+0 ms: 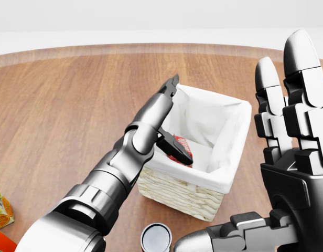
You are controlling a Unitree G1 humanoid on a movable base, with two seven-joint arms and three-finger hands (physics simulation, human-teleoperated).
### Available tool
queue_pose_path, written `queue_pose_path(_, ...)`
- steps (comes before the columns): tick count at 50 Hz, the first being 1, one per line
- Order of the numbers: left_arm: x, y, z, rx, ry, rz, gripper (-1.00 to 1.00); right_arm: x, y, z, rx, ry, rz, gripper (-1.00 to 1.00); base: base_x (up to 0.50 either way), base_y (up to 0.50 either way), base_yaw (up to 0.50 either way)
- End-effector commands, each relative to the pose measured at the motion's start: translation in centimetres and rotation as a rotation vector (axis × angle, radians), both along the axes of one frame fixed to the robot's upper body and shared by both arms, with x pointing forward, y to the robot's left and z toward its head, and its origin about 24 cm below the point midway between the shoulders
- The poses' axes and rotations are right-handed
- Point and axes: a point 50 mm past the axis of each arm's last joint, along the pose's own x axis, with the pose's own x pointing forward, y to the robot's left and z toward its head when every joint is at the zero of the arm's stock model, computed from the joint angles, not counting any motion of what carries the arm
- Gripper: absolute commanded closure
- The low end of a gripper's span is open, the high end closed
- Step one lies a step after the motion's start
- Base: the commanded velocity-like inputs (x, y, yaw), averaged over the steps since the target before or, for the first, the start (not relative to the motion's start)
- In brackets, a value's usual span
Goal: Pick the milk and place it in the basket.
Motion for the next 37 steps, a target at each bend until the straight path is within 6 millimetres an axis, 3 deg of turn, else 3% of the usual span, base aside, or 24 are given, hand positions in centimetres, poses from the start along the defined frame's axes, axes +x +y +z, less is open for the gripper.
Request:
queue_pose_path(1, 0.2, -0.1, 0.7, -0.063, -0.003, 0.006, -1.0, 0.1, 0.0, -0.1, -0.001, 0.006, -0.001, -1.0, 0.0, 0.0, 0.0)
queue_pose_path(9, 0.4, -0.4, 3.5, -0.344, 0.013, -0.055, -1.0, 0.1, 0.0, -0.1, -0.001, 0.007, 0.0, -1.0, 0.0, 0.0, 0.0)
queue_pose_path(15, -0.1, 0.8, 5.8, -0.511, -0.082, -0.111, -1.0, 0.2, 0.1, -0.3, -0.001, 0.015, 0.0, -1.0, 0.0, 0.0, 0.0)
queue_pose_path(22, -1.6, 2.2, 5.9, -0.602, -0.145, -0.152, -1.0, 0.4, 0.2, -0.6, -0.005, 0.035, 0.001, -1.0, 0.0, 0.0, 0.0)
queue_pose_path(32, -3.2, 5.0, 5.2, -0.906, -0.109, -0.195, -1.0, 0.5, 0.3, -0.8, -0.005, 0.042, 0.002, -1.0, 0.0, 0.0, 0.0)
queue_pose_path(37, -2.7, 7.0, 4.9, -1.223, -0.041, -0.208, -1.0, 0.7, 0.4, -1.0, -0.007, 0.057, 0.002, -1.0, 0.0, 0.0, 0.0)
